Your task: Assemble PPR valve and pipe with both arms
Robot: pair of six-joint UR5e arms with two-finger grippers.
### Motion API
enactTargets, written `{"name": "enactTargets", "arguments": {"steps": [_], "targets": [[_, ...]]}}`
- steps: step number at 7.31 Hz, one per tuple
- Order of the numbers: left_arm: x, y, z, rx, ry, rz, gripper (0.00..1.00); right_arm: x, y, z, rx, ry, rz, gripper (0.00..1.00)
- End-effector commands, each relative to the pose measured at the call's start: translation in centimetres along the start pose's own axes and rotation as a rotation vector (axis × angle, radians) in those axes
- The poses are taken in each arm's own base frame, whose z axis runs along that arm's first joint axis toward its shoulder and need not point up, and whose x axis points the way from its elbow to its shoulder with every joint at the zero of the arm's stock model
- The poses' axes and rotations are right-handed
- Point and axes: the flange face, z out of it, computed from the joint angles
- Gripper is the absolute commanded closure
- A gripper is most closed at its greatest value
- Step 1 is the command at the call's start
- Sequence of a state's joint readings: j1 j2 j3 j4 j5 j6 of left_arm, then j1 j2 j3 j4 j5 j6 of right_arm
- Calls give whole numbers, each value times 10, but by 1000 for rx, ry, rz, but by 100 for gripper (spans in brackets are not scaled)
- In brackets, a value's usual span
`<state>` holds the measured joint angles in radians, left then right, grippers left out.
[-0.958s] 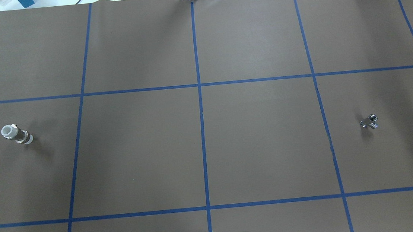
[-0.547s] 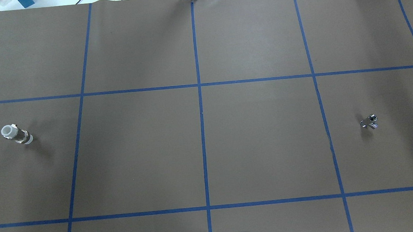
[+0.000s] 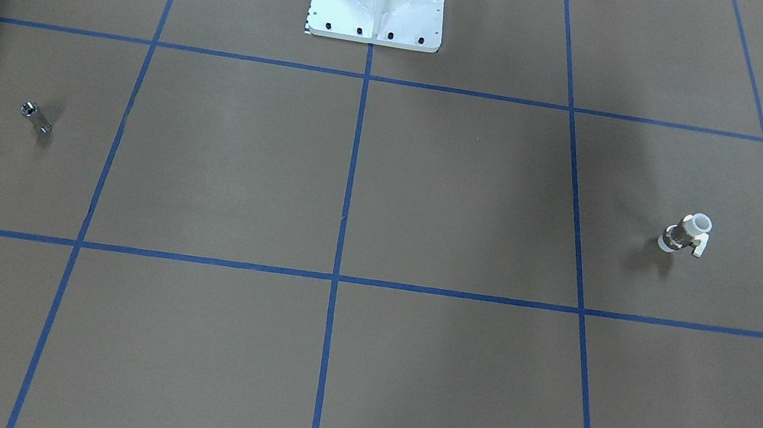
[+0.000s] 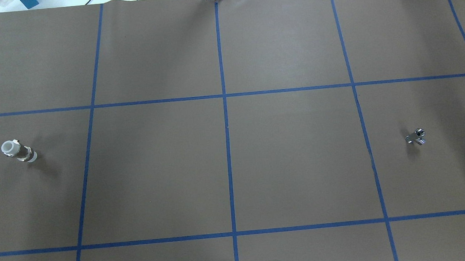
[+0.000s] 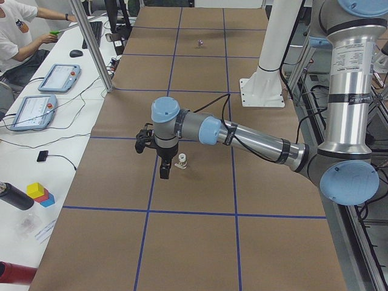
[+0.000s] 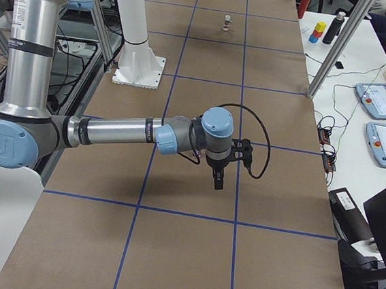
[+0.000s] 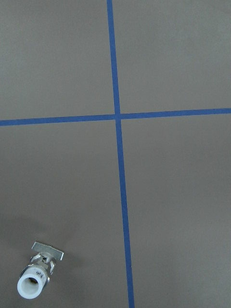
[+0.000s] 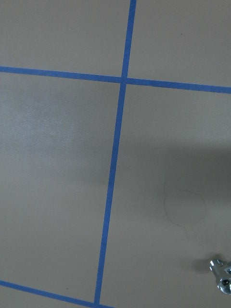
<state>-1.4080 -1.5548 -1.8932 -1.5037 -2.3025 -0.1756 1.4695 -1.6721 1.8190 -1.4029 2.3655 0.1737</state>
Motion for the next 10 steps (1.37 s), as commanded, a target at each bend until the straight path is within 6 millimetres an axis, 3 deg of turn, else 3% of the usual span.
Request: {"name": "enactTargets", "arguments": {"steps": [1,2,4,6,9,10], "targets": [[31,0,22,-46,12,40,0,-6,-2,-4,12,-19,-6,1],[35,0,24,-46,14,45,0,-5,-2,4,-1,-22,-9,1],[88,-2,47,-35,51,17,0,-6,-1,5,1,-23,-9,1],[103,2,58,-20,74,-3,0,-13,-12,22,-25,-22,-30,1],[113,2,96,-87,58,-13,0,-20,-11,28,-38,-28,-43,1],[123,1,99,-94,62,-14,0,-20,-12,29,-38,-28,-43,1]]}}
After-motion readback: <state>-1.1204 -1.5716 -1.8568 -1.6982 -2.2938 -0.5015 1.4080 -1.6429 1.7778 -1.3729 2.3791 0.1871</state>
